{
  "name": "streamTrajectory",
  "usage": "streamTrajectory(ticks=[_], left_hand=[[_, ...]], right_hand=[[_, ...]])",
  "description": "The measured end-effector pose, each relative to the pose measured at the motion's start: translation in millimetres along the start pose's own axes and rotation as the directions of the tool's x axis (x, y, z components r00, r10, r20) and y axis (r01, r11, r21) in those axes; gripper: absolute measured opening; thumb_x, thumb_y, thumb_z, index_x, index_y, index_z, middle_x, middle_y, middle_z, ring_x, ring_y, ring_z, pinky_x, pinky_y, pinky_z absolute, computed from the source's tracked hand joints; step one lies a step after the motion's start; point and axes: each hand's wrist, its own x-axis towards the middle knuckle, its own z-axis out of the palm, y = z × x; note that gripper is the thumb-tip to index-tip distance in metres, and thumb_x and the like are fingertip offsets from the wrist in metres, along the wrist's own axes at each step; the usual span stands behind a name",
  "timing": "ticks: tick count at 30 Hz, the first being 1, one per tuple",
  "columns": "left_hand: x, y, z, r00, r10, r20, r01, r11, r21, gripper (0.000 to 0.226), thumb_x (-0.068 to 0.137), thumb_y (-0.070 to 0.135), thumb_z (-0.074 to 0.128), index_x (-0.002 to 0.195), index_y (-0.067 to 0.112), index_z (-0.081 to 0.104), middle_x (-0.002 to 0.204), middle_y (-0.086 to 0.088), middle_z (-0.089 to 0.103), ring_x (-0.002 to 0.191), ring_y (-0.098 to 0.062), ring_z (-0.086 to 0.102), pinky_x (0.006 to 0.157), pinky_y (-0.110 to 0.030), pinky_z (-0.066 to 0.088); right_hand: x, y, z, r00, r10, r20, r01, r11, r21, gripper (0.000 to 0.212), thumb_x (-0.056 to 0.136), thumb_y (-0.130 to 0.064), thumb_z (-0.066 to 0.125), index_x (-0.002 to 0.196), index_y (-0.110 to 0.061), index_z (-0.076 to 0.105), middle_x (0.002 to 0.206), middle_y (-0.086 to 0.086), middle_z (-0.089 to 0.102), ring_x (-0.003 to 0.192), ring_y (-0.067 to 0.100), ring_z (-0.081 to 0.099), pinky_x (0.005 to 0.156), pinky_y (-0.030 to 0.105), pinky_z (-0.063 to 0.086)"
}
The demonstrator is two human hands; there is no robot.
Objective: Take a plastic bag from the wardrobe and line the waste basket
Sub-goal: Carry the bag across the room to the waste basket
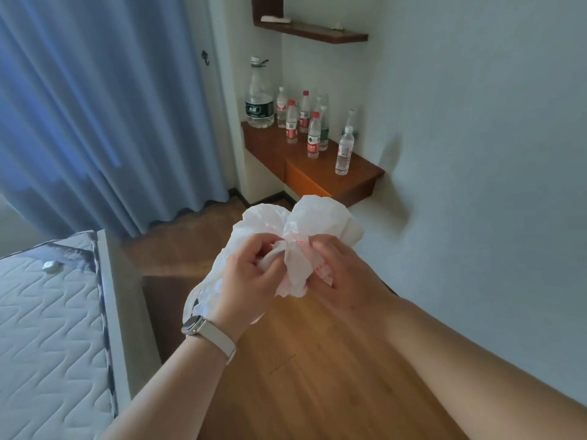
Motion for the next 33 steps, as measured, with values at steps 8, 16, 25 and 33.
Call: streamTrajectory(ticks=[8, 16, 25, 33], left_hand=[[83.8, -27.5, -19.0, 0.998, -0.014, -0.057, 0.017, 0.999, 0.044, 0.009, 0.083, 0.024, 0.071, 0.091, 0.026, 0.069, 0.081, 0.007, 0.069, 0.076, -0.011, 0.065, 0.062, -0.032, 0.059], [198.2, -76.8, -14.4, 0.977, -0.082, -0.196, 0.113, 0.982, 0.149, 0.015, 0.086, 0.013, 0.069, 0.09, 0.028, 0.069, 0.079, 0.011, 0.067, 0.073, -0.006, 0.062, 0.059, -0.018, 0.052], [346.3, -94.3, -6.6, 0.948, -0.094, -0.305, 0.168, 0.959, 0.227, 0.015, 0.087, 0.015, 0.068, 0.092, 0.029, 0.069, 0.082, 0.012, 0.068, 0.076, -0.011, 0.063, 0.062, -0.028, 0.056], [401.5, -117.3, -29.7, 0.903, -0.153, -0.4, 0.257, 0.942, 0.218, 0.014, 0.089, 0.016, 0.067, 0.093, 0.03, 0.068, 0.084, 0.012, 0.067, 0.079, -0.007, 0.063, 0.064, -0.026, 0.056]], right_hand=[[99.8, 17.7, 30.1, 0.998, -0.057, 0.038, 0.056, 0.998, 0.043, 0.05, 0.091, -0.05, 0.058, 0.134, -0.035, 0.036, 0.132, -0.02, 0.048, 0.112, 0.002, 0.047, 0.091, 0.014, 0.032], [238.4, 79.7, 66.7, 0.981, -0.151, 0.124, 0.134, 0.982, 0.132, 0.049, 0.093, -0.047, 0.056, 0.135, -0.033, 0.037, 0.137, -0.019, 0.044, 0.12, 0.004, 0.045, 0.095, 0.026, 0.045], [402.3, 129.6, 69.1, 0.954, -0.257, 0.151, 0.224, 0.952, 0.207, 0.045, 0.093, -0.048, 0.054, 0.134, -0.035, 0.039, 0.136, -0.02, 0.046, 0.114, -0.011, 0.035, 0.088, 0.006, 0.031], [483.4, 127.3, 92.9, 0.897, -0.378, 0.228, 0.31, 0.908, 0.283, 0.044, 0.093, -0.041, 0.056, 0.133, -0.03, 0.041, 0.133, -0.015, 0.048, 0.112, -0.005, 0.04, 0.094, 0.022, 0.042]])
